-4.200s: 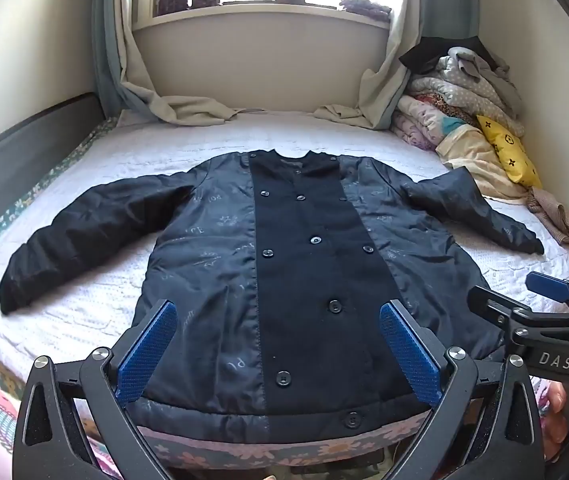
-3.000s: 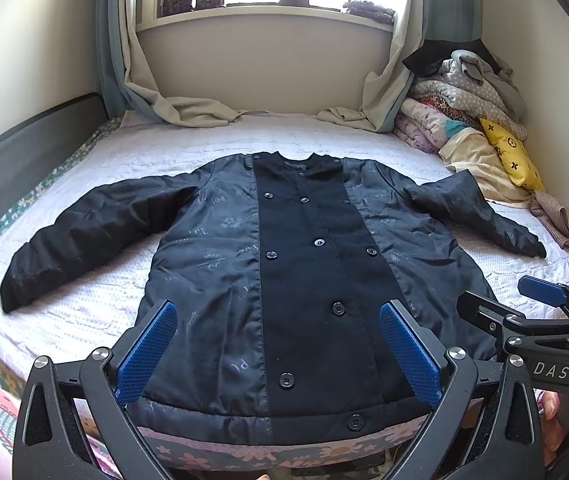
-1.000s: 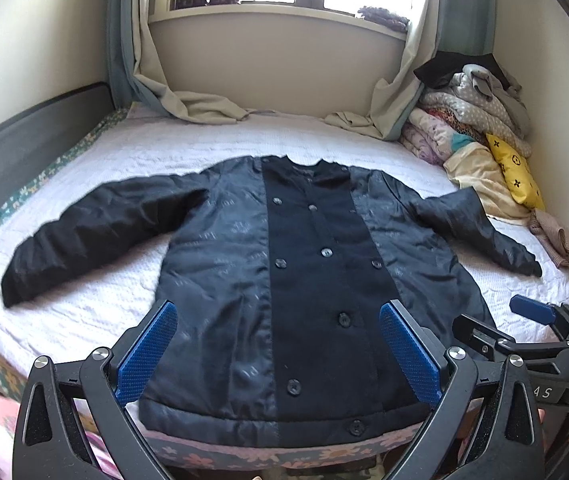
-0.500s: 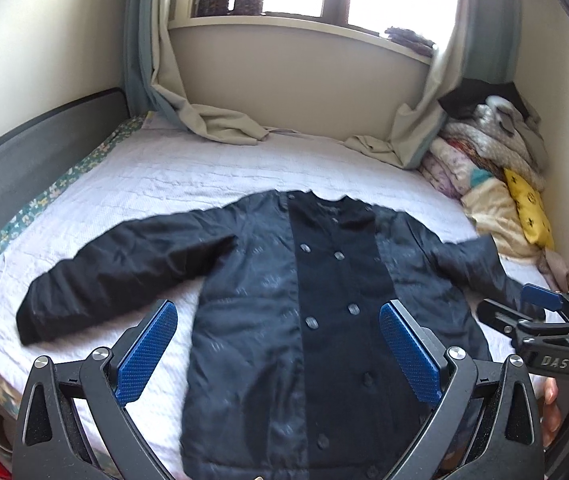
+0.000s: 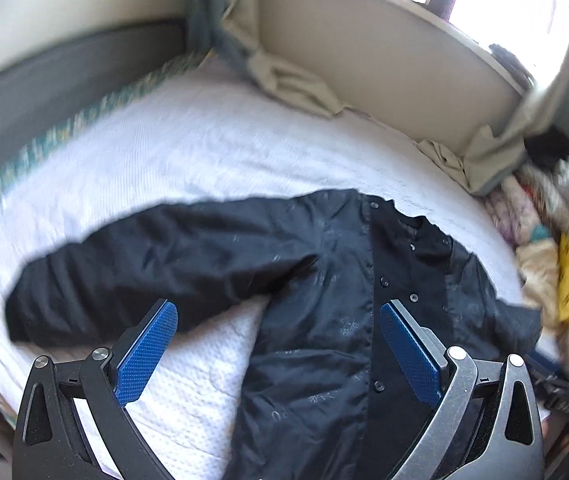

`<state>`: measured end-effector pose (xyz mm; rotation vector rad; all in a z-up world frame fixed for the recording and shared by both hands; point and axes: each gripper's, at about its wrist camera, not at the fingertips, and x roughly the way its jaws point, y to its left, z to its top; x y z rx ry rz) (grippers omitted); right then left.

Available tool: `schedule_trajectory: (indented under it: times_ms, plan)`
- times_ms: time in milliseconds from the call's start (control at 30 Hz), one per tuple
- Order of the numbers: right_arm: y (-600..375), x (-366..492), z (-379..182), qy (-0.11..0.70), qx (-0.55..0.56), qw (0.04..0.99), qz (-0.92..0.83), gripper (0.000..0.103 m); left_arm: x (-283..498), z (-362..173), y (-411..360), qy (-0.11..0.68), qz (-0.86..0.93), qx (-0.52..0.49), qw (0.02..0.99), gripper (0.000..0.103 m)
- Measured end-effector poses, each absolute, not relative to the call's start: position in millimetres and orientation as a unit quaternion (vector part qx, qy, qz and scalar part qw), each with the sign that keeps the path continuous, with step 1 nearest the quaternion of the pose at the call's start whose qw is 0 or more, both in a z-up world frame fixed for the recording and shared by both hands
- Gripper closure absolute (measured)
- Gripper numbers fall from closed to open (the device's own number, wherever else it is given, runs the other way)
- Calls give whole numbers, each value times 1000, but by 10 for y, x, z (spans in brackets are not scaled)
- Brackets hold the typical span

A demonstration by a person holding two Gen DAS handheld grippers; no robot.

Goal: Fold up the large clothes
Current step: 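Grasp the jacket sleeve nearest the left tool and lift it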

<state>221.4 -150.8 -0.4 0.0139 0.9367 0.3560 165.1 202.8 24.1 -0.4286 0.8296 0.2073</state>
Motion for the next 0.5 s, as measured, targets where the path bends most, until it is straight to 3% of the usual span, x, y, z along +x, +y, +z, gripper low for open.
schedule_trajectory:
  times_ms: [267,500]
  plan:
    - [-1717,2395,-180,473,43,866,156,0,1571,-267,2811,403,96,-421,807,1]
    - [-1727,2431,-267,489,59,855,162,0,1448,-628,3191,387,131,-495,766,2]
